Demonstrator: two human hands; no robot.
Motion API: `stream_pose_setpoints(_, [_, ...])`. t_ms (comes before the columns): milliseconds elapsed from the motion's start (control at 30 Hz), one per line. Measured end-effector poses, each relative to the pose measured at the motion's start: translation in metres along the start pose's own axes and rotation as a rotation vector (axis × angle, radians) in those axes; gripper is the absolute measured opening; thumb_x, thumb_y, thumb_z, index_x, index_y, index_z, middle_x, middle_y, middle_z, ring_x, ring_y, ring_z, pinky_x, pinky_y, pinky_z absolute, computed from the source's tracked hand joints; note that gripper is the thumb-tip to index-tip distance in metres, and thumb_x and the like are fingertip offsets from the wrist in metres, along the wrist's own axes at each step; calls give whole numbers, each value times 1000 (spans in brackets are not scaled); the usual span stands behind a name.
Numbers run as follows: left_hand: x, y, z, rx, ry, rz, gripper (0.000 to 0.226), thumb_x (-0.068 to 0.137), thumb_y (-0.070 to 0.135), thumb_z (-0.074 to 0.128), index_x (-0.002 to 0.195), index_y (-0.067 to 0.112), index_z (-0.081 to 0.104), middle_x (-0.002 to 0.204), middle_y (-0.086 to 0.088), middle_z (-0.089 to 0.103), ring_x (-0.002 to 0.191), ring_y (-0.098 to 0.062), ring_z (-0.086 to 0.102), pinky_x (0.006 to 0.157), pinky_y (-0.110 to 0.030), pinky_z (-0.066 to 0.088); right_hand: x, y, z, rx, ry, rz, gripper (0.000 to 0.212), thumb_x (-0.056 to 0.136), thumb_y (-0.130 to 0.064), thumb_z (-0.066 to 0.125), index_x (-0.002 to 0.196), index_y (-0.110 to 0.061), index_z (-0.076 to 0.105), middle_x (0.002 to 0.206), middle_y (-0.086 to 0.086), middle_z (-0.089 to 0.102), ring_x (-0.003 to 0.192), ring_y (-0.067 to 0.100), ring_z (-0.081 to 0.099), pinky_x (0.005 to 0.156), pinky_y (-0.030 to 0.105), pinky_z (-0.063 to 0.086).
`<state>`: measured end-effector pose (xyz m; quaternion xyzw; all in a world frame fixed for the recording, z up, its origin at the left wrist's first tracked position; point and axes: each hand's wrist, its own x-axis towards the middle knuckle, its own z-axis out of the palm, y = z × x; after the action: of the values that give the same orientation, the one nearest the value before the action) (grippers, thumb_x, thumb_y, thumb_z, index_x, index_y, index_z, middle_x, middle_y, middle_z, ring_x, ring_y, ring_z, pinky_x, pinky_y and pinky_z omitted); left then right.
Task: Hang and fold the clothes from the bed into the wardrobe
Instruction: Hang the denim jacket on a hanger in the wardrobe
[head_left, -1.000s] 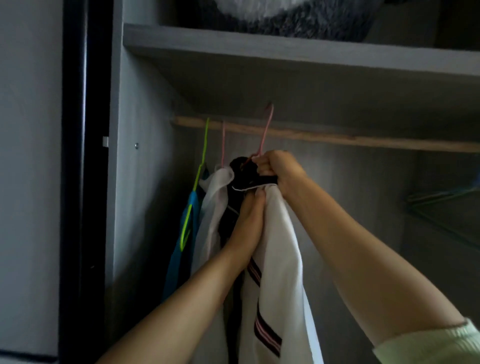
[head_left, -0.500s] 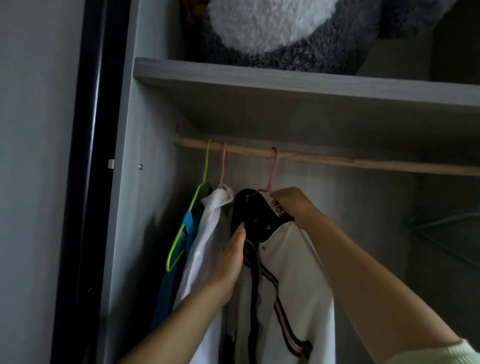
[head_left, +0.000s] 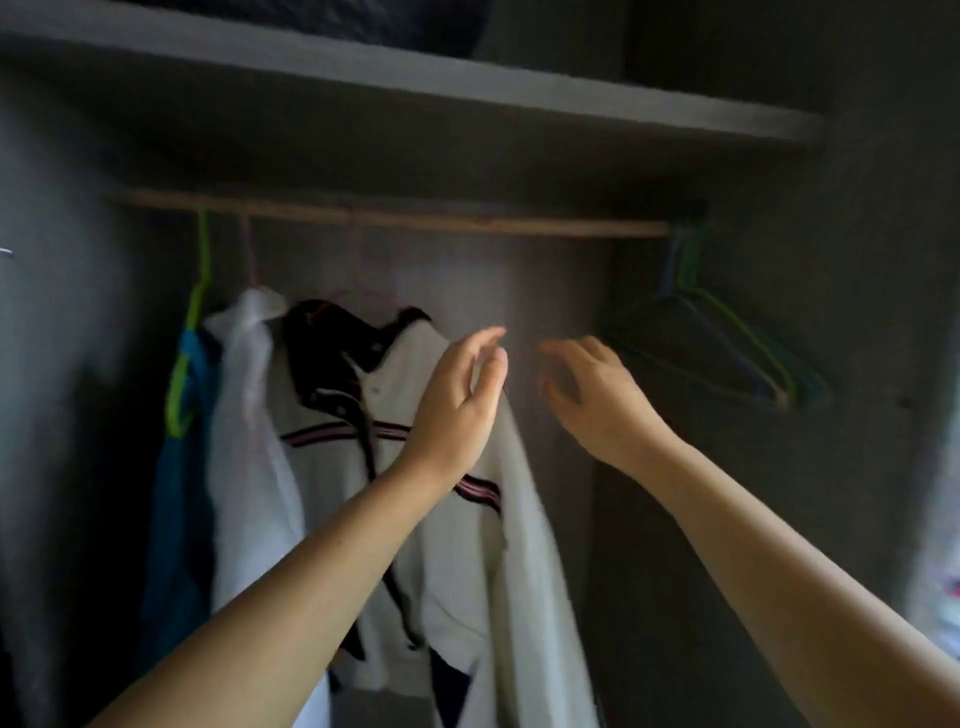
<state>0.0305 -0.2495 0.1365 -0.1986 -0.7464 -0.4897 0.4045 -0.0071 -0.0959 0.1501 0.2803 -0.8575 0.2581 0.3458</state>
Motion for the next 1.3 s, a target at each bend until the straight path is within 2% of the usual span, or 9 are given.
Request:
stream_pose_setpoints(67, [-23, 7, 47, 27, -117, 11, 47, 90, 41, 38, 129, 17, 52, 128, 5, 53, 122, -8, 48, 103, -23, 36, -56, 31, -27, -129, -25, 73, 43, 95, -28, 50, 137, -22, 45, 134, 4, 47, 125, 26, 41, 102, 44, 38])
stream_pose_setpoints(200, [-83, 29, 143, 11, -317, 52, 56, 89, 46, 37, 128, 10, 54, 126, -3, 55, 119, -17, 51, 103, -28, 39, -174, 96, -84, -300, -71, 272, 42, 95, -28, 50, 136, -22, 47, 130, 3, 49, 123, 25, 42, 101, 41, 38])
stream_pose_setpoints(367, [-177, 74, 256, -42, -587, 55, 46, 90, 35, 41, 125, 9, 56, 124, -10, 57, 116, -21, 52, 96, -19, 36, -325, 152, -153, -381, -207, 583, 43, 92, -24, 55, 134, -17, 51, 130, 12, 50, 124, 32, 43, 101, 45, 39])
stream_pose_setpoints(500, [-266, 112, 334, -132, -824, 54, 59, 83, 45, 37, 121, 5, 59, 119, -17, 59, 110, -32, 57, 98, -38, 44, -442, 167, -200, -424, -381, 886, 47, 93, -29, 50, 138, -21, 43, 135, 12, 44, 126, 33, 40, 102, 44, 38])
stream_pose_setpoints(700, [-366, 159, 405, -165, -1114, -5, 54, 84, 37, 40, 127, 9, 55, 125, -13, 55, 119, -26, 50, 100, -33, 35, -583, 171, -257, -411, -564, 1240, 44, 98, -32, 44, 141, -24, 36, 136, 7, 39, 122, 29, 41, 98, 44, 42])
stream_pose_setpoints(867, [-396, 161, 459, -166, -1264, -23, 53, 85, 42, 40, 128, 13, 53, 123, -8, 55, 120, -22, 48, 102, -40, 39, -640, 195, -274, -327, -569, 1402, 45, 97, -30, 44, 142, -24, 35, 137, 5, 39, 121, 27, 43, 99, 41, 42])
stream_pose_setpoints(967, [-408, 155, 494, -154, -1327, -15, 38, 96, 29, 47, 130, 15, 49, 125, -4, 53, 123, -19, 47, 102, -41, 38, -662, 220, -276, -277, -533, 1462, 46, 97, -30, 44, 142, -27, 34, 136, 5, 38, 118, 26, 45, 97, 41, 44])
stream_pose_setpoints(1133, [-410, 145, 569, -128, -1386, -44, 36, 98, 28, 44, 131, 15, 49, 127, -5, 52, 121, -17, 47, 100, -34, 40, -680, 294, -277, -215, -562, 1546, 51, 97, -29, 46, 145, -26, 29, 137, 8, 39, 119, 27, 45, 97, 40, 44])
stream_pose_setpoints(1300, [-393, 129, 660, -83, -1454, -125, 39, 100, 32, 40, 134, 13, 47, 130, -7, 51, 119, -17, 48, 91, -24, 37, -685, 389, -296, -201, -638, 1610, 51, 97, -27, 44, 145, -21, 28, 137, 12, 39, 121, 30, 45, 98, 39, 43])
